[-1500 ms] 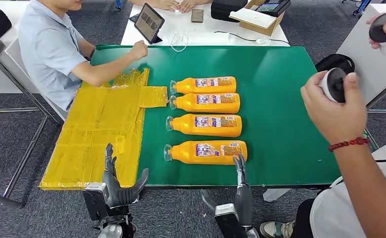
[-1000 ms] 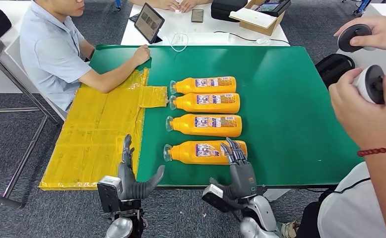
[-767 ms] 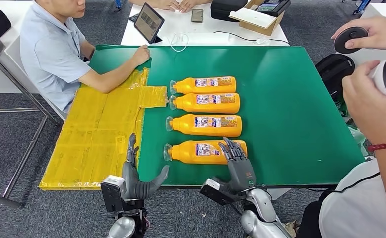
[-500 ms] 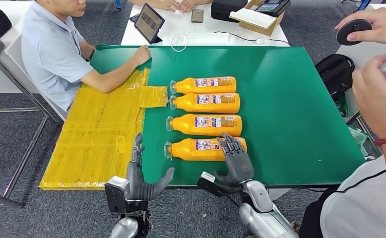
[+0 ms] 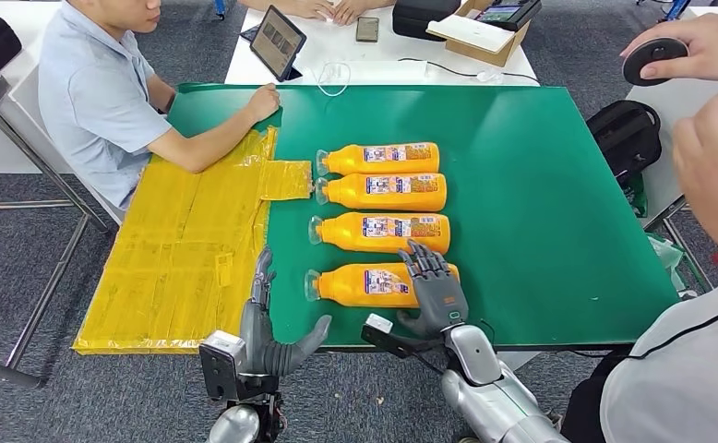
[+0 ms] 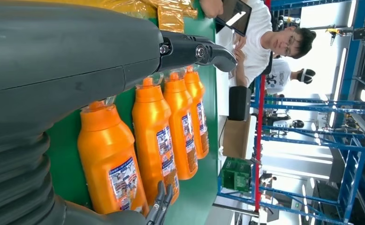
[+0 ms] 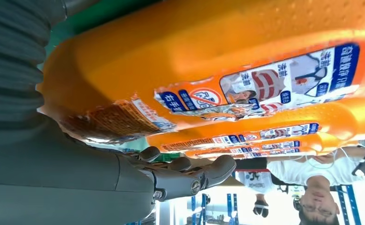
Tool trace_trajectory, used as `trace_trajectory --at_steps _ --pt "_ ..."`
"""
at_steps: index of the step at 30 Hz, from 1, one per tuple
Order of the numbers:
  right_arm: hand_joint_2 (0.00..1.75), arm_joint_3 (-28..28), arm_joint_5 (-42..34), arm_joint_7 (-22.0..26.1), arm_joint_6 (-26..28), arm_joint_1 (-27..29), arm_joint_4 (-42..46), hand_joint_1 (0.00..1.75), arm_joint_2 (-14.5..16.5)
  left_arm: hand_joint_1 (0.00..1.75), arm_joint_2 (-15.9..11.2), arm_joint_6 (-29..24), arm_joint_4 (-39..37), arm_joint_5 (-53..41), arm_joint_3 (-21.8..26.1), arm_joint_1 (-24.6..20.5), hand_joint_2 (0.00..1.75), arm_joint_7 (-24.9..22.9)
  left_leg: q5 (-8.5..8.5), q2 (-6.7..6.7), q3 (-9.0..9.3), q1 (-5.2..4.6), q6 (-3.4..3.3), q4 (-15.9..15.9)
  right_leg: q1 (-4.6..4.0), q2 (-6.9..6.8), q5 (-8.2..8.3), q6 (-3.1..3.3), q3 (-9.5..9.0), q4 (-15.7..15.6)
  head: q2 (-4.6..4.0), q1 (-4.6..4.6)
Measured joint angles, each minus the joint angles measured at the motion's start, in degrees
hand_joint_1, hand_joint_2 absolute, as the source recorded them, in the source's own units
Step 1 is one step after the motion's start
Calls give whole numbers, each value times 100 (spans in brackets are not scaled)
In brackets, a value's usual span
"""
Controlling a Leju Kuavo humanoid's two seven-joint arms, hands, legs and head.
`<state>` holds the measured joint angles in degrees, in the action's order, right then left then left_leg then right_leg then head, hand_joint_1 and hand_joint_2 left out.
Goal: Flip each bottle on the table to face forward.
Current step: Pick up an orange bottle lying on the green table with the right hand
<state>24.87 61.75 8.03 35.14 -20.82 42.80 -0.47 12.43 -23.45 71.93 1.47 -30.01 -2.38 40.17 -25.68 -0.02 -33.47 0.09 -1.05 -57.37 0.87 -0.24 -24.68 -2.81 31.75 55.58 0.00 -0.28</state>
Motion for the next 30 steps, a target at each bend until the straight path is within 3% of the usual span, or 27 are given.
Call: trace_trajectory --at_steps 6,12,13,16,17,21,26,30 --pt "175 41 211 -349 -239 -110 -90 0 62 0 -52 14 44 -60 -51 6 175 0 0 0 2 0 0 0 0 0 0 0 -1 0 0 0" --pt "175 45 216 -765 -875 -301 -213 0 83 0 -105 251 69 139 -103 9 175 -114 0 4 20 0 0 0 0 2 1 1 -13 -1 0 -1" --pt "175 45 198 -807 -952 -353 -272 13 87 0 -112 436 78 303 -103 9 175 -214 0 6 24 0 0 0 0 2 1 1 -17 -1 0 -1" --pt "175 42 80 -853 -1195 -530 -495 118 102 0 -131 854 133 547 -115 7 175 -403 0 9 36 0 0 1 0 3 1 1 -28 -2 0 -1" --pt "175 40 41 -858 -1295 -588 -576 139 107 0 -136 892 156 526 -124 5 175 -412 0 9 41 0 -1 1 0 3 1 1 -33 -3 0 -1" --pt "175 40 -15 -920 -1619 -804 -866 124 121 0 -144 990 223 563 -142 0 175 -526 1 5 66 0 -3 1 1 2 1 1 -50 -5 0 -1" --pt "175 41 -13 -946 -1663 -957 -1102 170 124 0 -152 997 241 550 -140 -5 175 -596 6 0 75 -3 -8 1 5 0 4 -3 -60 -5 0 0" --pt "175 42 -35 -911 -1765 -996 -1185 175 127 0 -152 992 267 521 -138 -5 175 -611 7 0 79 -3 -10 0 6 0 6 -6 -71 -5 0 0"
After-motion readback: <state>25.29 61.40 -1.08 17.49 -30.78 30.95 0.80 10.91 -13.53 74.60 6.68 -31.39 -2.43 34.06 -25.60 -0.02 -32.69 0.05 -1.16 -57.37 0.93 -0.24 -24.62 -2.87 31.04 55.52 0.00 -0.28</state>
